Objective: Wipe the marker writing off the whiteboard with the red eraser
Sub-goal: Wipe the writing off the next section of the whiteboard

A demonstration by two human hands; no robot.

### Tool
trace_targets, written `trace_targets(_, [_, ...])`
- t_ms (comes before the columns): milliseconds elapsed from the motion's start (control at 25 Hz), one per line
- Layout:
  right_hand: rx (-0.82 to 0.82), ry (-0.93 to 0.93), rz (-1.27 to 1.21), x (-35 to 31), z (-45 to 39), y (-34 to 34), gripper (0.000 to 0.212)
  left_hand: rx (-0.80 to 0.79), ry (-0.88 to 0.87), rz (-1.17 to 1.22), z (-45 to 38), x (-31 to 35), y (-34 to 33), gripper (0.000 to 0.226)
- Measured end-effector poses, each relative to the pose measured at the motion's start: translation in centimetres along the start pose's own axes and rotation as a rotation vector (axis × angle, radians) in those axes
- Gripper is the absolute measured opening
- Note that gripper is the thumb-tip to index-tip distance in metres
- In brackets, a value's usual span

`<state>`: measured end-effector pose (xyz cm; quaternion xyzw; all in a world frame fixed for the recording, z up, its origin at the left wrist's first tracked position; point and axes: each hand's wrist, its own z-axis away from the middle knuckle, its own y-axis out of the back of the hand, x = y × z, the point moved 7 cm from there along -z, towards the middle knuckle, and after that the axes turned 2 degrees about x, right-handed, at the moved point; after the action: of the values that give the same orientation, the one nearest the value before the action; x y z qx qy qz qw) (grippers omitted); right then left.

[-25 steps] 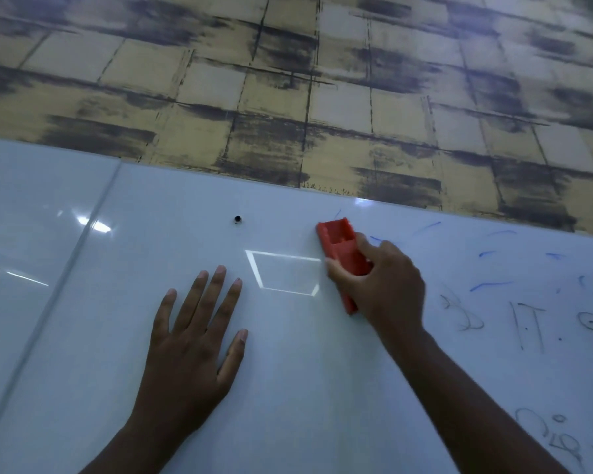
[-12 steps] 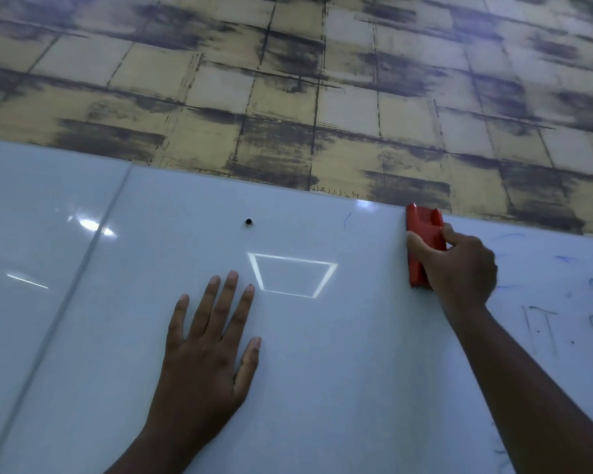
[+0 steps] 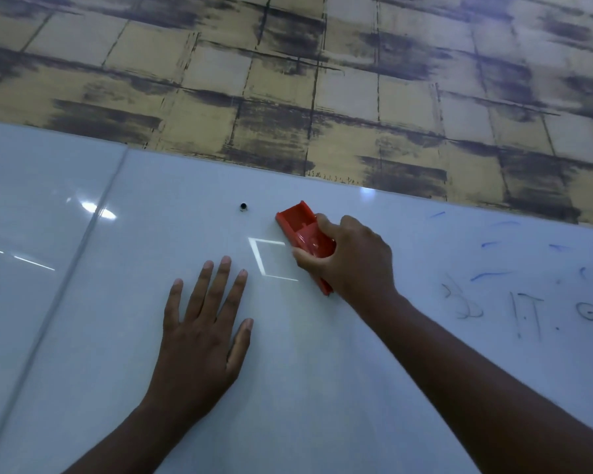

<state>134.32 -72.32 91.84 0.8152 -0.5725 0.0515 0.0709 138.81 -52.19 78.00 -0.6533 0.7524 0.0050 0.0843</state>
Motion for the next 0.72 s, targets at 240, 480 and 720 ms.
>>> trace_targets(240, [0.129, -0.278, 0.047, 13.9, 1.2, 5.2, 0.071, 0.033, -0.06, 0.067, -1.1, 4.3, 0.6, 0.066])
trace_targets(480, [0.217, -0.57, -0.016, 24.4, 5.2, 9.1, 0.071, -0.009, -0.168, 0.097, -2.0, 12.0, -0.5, 0.067])
trace_targets(720, [0.227, -0.521, 0.013, 24.9, 6.0, 8.3, 0.073, -0.045, -0.141, 0.088, -1.2, 15.8, -3.1, 0.071])
